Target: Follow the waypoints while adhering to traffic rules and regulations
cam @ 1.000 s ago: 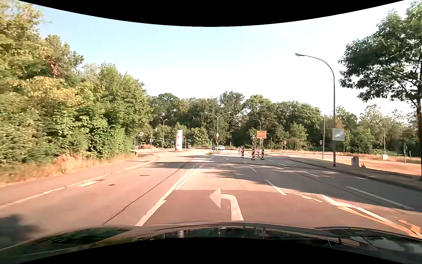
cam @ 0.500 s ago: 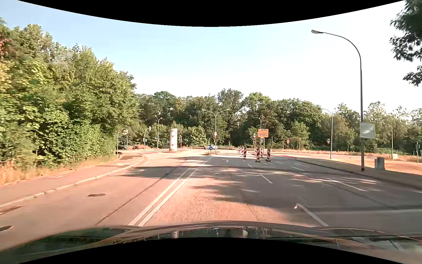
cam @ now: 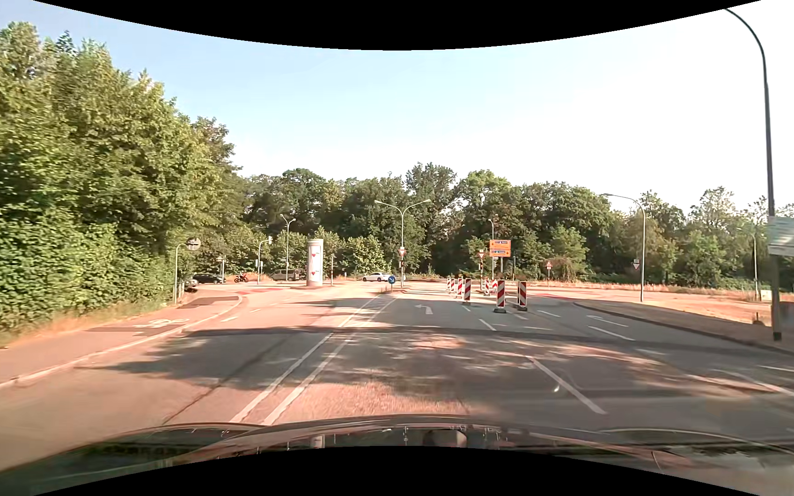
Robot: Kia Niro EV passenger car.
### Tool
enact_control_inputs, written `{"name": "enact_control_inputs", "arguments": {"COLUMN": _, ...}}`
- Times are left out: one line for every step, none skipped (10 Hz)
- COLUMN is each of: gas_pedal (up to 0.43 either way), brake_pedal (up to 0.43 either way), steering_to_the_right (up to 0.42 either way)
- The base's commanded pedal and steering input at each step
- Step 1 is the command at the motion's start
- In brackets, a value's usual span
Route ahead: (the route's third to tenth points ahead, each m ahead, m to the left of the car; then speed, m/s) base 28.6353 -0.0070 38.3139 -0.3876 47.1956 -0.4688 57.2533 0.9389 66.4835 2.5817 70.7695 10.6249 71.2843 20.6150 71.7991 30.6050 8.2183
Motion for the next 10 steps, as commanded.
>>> {"name": "enact_control_inputs", "arguments": {"gas_pedal": 0.067, "brake_pedal": 0.0, "steering_to_the_right": 0.01}}
{"name": "enact_control_inputs", "arguments": {"gas_pedal": 0.067, "brake_pedal": 0.0, "steering_to_the_right": 0.01}}
{"name": "enact_control_inputs", "arguments": {"gas_pedal": 0.067, "brake_pedal": 0.0, "steering_to_the_right": 0.01}}
{"name": "enact_control_inputs", "arguments": {"gas_pedal": 0.039, "brake_pedal": 0.0, "steering_to_the_right": 0.01}}
{"name": "enact_control_inputs", "arguments": {"gas_pedal": 0.0, "brake_pedal": 0.0, "steering_to_the_right": 0.01}}
{"name": "enact_control_inputs", "arguments": {"gas_pedal": 0.0, "brake_pedal": 0.0, "steering_to_the_right": 0.01}}
{"name": "enact_control_inputs", "arguments": {"gas_pedal": 0.0, "brake_pedal": 0.0, "steering_to_the_right": 0.01}}
{"name": "enact_control_inputs", "arguments": {"gas_pedal": 0.0, "brake_pedal": 0.0, "steering_to_the_right": 0.01}}
{"name": "enact_control_inputs", "arguments": {"gas_pedal": 0.0, "brake_pedal": 0.0, "steering_to_the_right": 0.011}}
{"name": "enact_control_inputs", "arguments": {"gas_pedal": 0.0, "brake_pedal": 0.0, "steering_to_the_right": 0.011}}
